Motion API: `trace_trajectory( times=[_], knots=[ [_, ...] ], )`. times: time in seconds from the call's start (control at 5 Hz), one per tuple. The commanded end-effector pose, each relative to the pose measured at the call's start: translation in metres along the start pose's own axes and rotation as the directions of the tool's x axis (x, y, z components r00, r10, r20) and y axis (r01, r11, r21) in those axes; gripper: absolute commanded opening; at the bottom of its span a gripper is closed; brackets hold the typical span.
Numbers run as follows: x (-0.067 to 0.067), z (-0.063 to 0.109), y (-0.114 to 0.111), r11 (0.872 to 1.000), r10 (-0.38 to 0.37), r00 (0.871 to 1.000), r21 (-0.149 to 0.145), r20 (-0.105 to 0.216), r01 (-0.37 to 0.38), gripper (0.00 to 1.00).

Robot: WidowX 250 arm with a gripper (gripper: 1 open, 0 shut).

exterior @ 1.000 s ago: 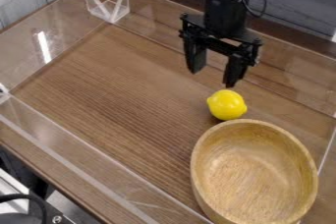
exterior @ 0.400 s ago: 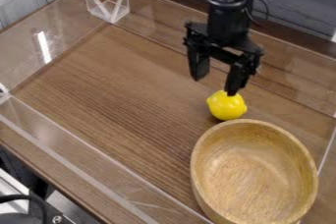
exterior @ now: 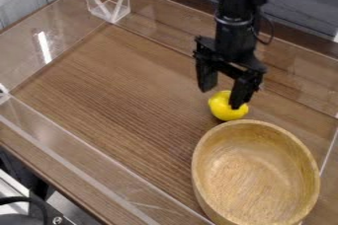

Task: Put the lemon in the brown bowl

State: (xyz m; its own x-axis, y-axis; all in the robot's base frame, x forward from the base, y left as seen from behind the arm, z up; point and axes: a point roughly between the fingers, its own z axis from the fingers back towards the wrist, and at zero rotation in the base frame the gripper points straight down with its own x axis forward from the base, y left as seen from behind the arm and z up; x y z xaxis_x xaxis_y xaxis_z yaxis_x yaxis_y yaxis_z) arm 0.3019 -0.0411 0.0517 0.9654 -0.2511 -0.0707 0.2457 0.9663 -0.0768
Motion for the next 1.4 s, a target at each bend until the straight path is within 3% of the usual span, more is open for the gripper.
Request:
trace_trajectory(
  times=[0.0,0.2,0.4,1.2],
  knots=[
    [0.009,0.004,-0.003,0.999,-0.035,0.998,0.009,0.048,0.035,1.00],
    [0.012,-0.003,-0.004,0.998,-0.064,0.997,0.013,0.046,0.063,1.00],
    [0.013,-0.007,-0.005,0.997,-0.081,0.996,0.012,0.045,0.081,0.00],
    [0.021,-0.011,-0.009,0.989,-0.146,0.988,-0.004,0.053,0.146,0.00]
  ],
)
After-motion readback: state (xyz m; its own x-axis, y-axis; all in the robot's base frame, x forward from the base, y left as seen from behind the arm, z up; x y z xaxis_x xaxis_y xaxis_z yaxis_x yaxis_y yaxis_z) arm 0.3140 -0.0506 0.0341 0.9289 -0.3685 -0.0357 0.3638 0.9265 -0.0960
